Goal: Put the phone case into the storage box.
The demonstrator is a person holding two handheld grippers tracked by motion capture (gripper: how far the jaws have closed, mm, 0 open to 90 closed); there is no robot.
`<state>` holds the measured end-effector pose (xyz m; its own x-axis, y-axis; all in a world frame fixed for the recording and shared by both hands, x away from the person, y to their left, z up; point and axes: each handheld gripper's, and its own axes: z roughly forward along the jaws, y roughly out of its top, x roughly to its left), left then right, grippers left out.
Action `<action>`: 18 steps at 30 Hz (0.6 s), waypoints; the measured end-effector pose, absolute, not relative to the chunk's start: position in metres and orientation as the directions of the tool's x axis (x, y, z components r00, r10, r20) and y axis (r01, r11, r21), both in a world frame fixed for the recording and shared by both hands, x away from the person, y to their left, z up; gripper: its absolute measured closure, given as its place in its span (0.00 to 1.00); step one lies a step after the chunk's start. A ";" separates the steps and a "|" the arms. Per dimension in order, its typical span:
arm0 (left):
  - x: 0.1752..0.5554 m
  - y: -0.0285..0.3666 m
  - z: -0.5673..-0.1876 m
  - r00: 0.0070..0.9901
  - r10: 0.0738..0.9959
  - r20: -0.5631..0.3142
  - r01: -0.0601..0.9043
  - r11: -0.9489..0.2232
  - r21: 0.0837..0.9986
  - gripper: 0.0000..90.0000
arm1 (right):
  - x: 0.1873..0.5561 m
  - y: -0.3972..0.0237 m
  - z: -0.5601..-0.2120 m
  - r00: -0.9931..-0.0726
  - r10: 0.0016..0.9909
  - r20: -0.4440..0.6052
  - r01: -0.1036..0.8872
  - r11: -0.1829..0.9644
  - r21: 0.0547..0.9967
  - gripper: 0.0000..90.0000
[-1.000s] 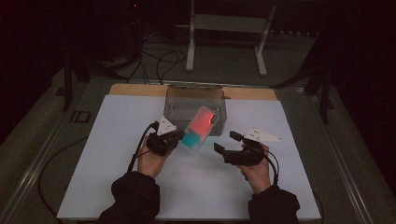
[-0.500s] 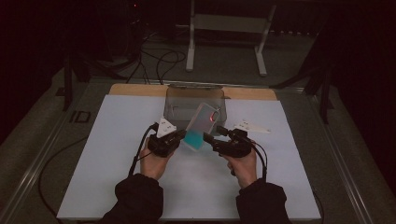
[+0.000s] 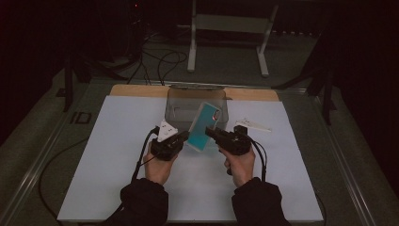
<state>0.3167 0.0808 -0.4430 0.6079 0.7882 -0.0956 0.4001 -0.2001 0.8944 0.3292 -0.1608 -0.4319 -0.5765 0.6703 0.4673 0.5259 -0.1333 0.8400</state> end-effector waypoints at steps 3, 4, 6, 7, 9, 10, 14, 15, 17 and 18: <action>0.316 0.080 -0.444 0.603 0.791 -0.100 0.399 -0.191 0.897 0.99 | 0.329 -0.158 -0.433 -0.575 0.672 0.467 0.530 -0.129 0.838 0.84; 0.316 0.079 -0.445 0.600 0.793 -0.105 0.401 -0.184 0.897 0.99 | 0.329 -0.158 -0.433 -0.569 0.673 0.472 0.534 -0.134 0.835 0.85; 0.316 0.078 -0.446 0.599 0.793 -0.114 0.412 -0.183 0.893 0.99 | 0.330 -0.158 -0.432 -0.559 0.670 0.489 0.547 -0.145 0.824 0.86; 0.315 0.078 -0.447 0.596 0.795 -0.112 0.410 -0.182 0.894 0.99 | 0.330 -0.158 -0.432 -0.560 0.665 0.494 0.552 -0.145 0.821 0.87; 0.315 0.076 -0.448 0.592 0.798 -0.113 0.415 -0.181 0.892 0.99 | 0.331 -0.159 -0.433 -0.556 0.666 0.497 0.559 -0.143 0.817 0.88; 0.315 0.076 -0.449 0.594 0.797 -0.111 0.413 -0.184 0.892 0.99 | 0.331 -0.159 -0.433 -0.552 0.668 0.499 0.563 -0.143 0.814 0.89; 0.315 0.076 -0.449 0.599 0.793 -0.110 0.413 -0.188 0.891 0.99 | 0.330 -0.158 -0.432 -0.543 0.679 0.494 0.568 -0.136 0.812 0.91; 0.315 0.076 -0.449 0.601 0.792 -0.109 0.413 -0.190 0.891 0.99 | 0.330 -0.158 -0.432 -0.544 0.682 0.490 0.565 -0.134 0.814 0.91; 0.315 0.076 -0.449 0.602 0.791 -0.110 0.413 -0.190 0.891 0.98 | 0.329 -0.158 -0.432 -0.542 0.683 0.490 0.567 -0.134 0.813 0.91; 0.315 0.076 -0.449 0.602 0.791 -0.109 0.411 -0.189 0.892 0.98 | 0.329 -0.158 -0.431 -0.541 0.684 0.490 0.568 -0.133 0.812 0.91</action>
